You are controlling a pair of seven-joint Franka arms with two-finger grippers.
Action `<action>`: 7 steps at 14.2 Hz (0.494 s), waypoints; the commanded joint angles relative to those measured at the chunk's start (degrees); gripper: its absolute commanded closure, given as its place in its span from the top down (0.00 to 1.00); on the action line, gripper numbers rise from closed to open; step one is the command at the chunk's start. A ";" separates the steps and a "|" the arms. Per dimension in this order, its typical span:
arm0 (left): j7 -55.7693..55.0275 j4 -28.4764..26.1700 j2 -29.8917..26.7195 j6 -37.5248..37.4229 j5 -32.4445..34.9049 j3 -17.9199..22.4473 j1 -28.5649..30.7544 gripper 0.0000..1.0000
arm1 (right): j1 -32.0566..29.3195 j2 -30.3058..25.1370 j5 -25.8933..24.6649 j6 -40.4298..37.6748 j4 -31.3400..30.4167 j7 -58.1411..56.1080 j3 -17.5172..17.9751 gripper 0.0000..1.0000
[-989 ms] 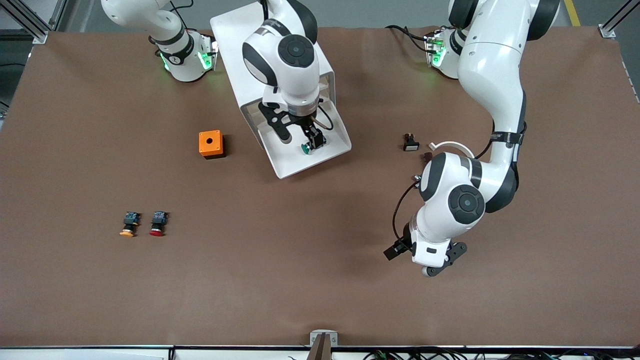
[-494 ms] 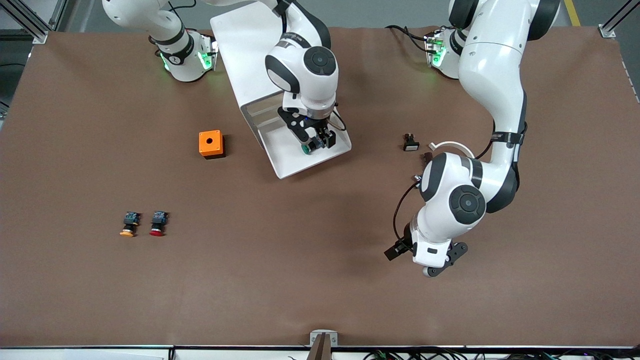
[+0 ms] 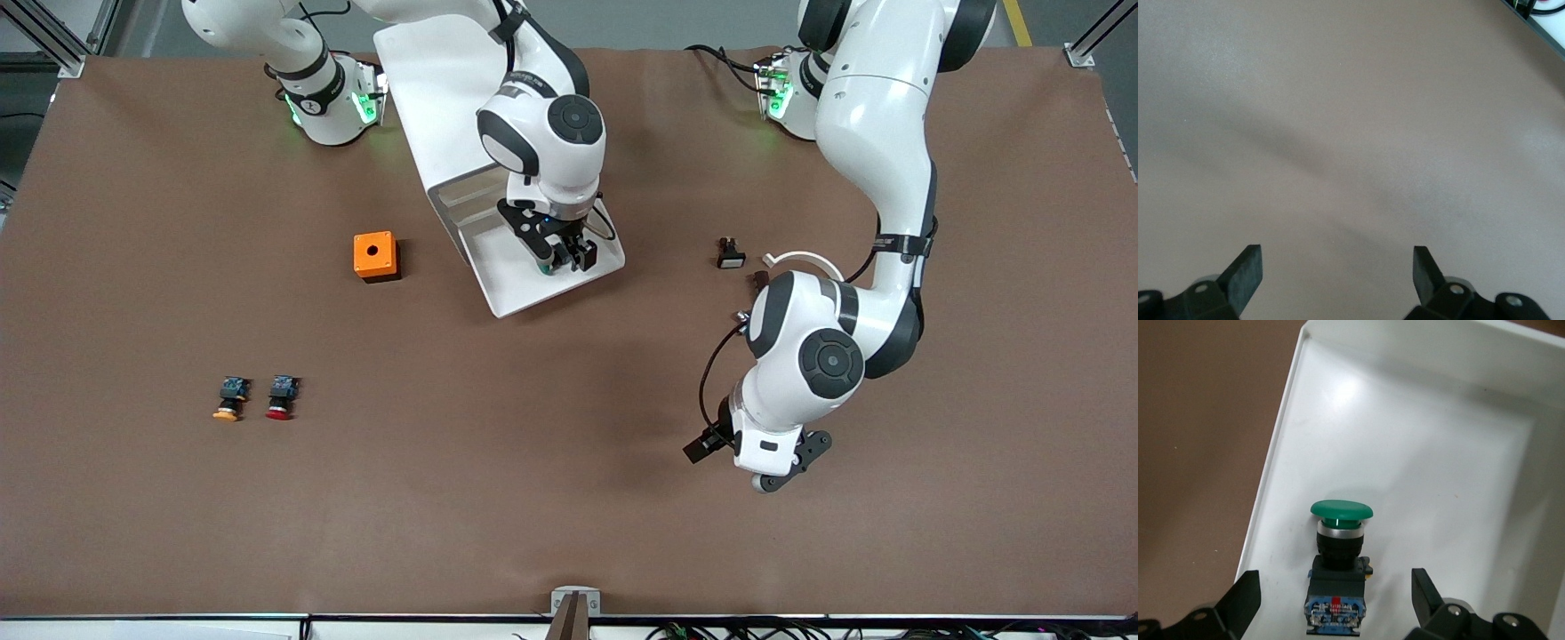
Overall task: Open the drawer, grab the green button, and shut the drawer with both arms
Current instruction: 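Lower the right gripper into the drawer over the green button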
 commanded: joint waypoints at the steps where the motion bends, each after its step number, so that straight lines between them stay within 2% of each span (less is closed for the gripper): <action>1: 0.26 -1.51 -1.64 0.29 1.10 0.37 -0.41 0.99 | 0.81 0.97 -1.80 1.29 0.24 1.67 -0.57 1.00; 7: 0.27 -1.51 -1.20 0.47 1.10 0.37 -0.32 0.99 | 0.81 1.24 -1.97 1.11 0.24 1.67 -0.57 1.00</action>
